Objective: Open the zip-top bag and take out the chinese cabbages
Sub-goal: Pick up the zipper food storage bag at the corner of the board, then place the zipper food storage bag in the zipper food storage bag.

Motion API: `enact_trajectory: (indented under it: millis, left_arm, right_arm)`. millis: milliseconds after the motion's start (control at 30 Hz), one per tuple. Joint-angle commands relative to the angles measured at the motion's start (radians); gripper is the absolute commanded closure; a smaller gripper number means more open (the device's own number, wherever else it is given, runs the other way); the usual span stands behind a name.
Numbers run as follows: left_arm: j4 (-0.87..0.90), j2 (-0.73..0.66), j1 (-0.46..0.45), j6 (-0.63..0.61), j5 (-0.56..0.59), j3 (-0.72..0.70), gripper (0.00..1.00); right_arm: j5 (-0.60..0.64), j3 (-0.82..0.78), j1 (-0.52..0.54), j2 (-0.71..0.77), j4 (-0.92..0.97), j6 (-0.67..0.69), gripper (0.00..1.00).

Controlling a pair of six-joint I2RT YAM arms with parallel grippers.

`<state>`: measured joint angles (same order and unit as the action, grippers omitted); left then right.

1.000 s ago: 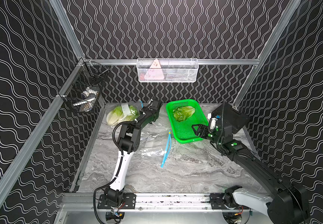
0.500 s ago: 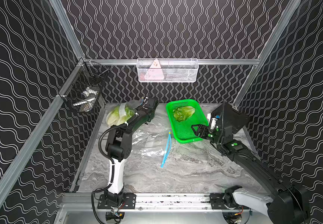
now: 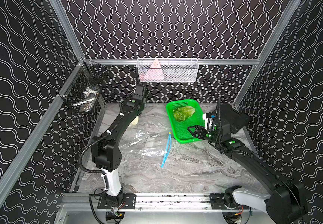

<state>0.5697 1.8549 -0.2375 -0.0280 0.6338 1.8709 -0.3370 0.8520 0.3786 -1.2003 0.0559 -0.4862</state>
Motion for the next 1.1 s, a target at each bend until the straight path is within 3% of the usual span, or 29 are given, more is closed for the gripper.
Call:
enact_trajectory:
  millis: [0,200,433,700,800,967,1067]
  left_arm:
    - [-0.109,-0.017,0.015,-0.047,0.017,0.078,1.00]
    - [-0.010,-0.014,0.015,-0.036,-0.036,0.229,1.00]
    - [0.051,-0.190,0.014,0.075,-0.224,0.108,1.00]
    - [0.054,-0.455,-0.021,0.154,-0.446,-0.296,1.00]
    - [0.041,-0.539,-0.053,0.179,-0.448,-0.461,1.00]
    - [0.002,-0.607,-0.092,0.233,-0.569,-0.671,1.00]
    - [-0.024,-0.624,-0.102,0.253,-0.642,-0.740,0.89]
  right_arm:
    - [-0.064,0.015,0.003,-0.010,0.035,0.028,0.19]
    - [-0.096,0.010,0.003,0.025,0.020,0.041,0.18]
    - [-0.102,0.020,0.002,0.057,0.043,0.055,0.17]
    - [-0.133,0.019,0.003,0.070,0.046,0.055,0.17]
    - [-0.142,0.021,0.003,0.076,0.046,0.059,0.17]
    - [-0.114,0.058,0.023,0.050,0.082,0.044,0.17]
    - [-0.030,0.101,0.094,0.021,0.118,0.037,0.17]
